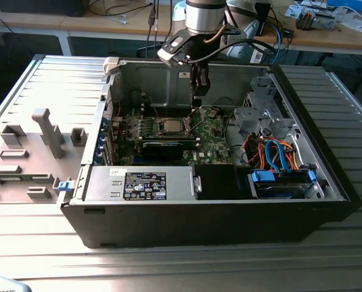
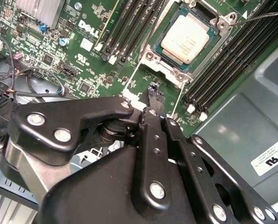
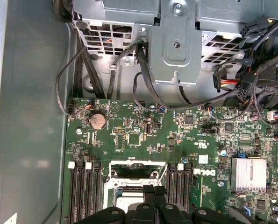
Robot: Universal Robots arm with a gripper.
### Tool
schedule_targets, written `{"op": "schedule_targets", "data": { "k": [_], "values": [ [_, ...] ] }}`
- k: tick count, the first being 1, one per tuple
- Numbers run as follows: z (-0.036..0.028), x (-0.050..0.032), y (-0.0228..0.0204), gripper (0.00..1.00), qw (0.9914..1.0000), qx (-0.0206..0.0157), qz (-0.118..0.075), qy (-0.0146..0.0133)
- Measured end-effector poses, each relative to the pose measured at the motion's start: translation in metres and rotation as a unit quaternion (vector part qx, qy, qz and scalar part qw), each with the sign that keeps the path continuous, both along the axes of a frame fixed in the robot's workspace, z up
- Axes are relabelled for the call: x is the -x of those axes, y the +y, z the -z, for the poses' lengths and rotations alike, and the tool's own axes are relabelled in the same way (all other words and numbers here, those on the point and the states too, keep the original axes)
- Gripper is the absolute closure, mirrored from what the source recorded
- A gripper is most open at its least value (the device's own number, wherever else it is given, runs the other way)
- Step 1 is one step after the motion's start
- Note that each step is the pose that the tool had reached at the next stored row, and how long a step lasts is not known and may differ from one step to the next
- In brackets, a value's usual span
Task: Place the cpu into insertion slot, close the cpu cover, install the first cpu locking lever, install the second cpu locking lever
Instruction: 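Close the cpu cover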
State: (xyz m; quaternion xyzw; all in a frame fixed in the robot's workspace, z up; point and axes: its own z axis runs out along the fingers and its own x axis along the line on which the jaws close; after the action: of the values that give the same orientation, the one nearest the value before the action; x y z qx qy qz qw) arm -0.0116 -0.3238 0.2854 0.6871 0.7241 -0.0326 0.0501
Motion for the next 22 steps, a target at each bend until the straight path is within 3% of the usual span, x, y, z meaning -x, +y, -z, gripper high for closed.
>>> {"op": "schedule_targets", "data": {
  "k": [22],
  "values": [
    [0.0002,-0.0074,0.0,0.89,1.0,0.0,0.0,0.0]
  ]
}}
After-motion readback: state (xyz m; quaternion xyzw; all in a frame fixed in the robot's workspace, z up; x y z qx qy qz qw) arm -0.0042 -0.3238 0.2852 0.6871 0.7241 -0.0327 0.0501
